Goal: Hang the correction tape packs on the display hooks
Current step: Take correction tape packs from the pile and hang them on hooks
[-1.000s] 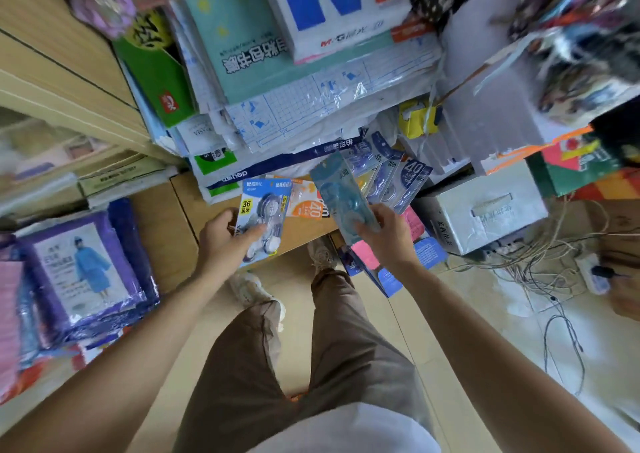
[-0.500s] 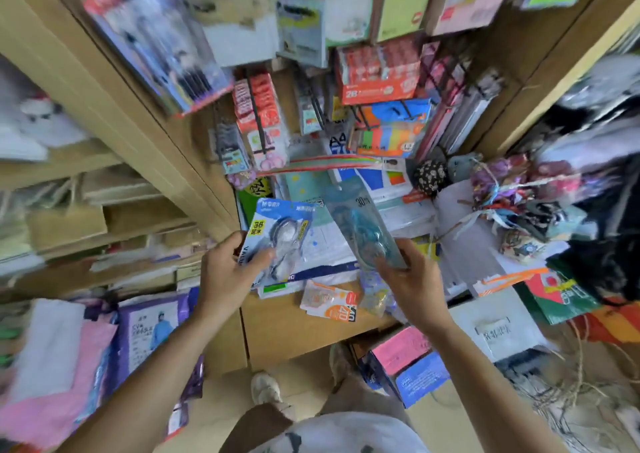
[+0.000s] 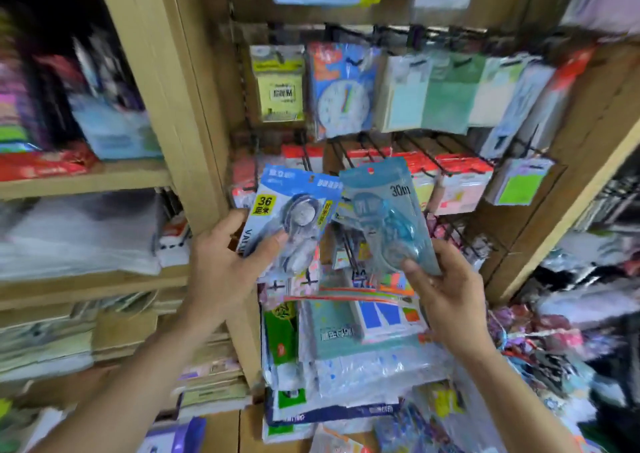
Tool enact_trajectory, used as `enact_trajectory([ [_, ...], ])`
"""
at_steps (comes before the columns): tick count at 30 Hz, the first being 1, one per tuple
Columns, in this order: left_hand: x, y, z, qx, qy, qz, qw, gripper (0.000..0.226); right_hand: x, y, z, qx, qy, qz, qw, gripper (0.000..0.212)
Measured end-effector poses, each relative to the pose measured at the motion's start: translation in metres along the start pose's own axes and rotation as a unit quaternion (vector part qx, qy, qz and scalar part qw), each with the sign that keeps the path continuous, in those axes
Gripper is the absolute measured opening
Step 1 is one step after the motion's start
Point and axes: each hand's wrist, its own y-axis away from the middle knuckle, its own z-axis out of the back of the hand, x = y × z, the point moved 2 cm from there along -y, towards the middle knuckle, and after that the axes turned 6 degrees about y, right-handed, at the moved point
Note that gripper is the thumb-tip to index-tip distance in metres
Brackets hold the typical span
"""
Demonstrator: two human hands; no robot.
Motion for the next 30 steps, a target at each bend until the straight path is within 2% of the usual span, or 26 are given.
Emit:
enact_trajectory([
  [6, -0.052, -0.057, 0.015, -0.016, 0.027, -0.081, 0.996, 0.029, 0.056, -0.064, 0.023, -0.061, -0.013, 0.076, 0.995, 0.012],
  [11, -0.094, -0.101, 0.023, -0.035, 0.059, -0.149, 0.986, 0.026, 0.091, -0.11, 0.044, -0.097, -0.013, 0.126, 0.987, 0.019],
  [18, -0.138, -0.152, 0.016, -0.072, 0.148, -0.169, 0.972, 0.031, 0.126, -0.161, 0.075, -0.151, -0.053, 0.153, 0.975, 0.012],
  [24, -0.161, -0.199, 0.001, -0.099, 0.189, -0.145, 0.966, 0.027, 0.134, -0.227, 0.09, -0.164, -0.117, 0.115, 0.973, 0.006],
  [30, -0.172, -0.236, -0.006, -0.12, 0.2, -0.116, 0.965, 0.025, 0.113, -0.297, 0.102, -0.099, -0.121, 0.033, 0.987, 0.006],
])
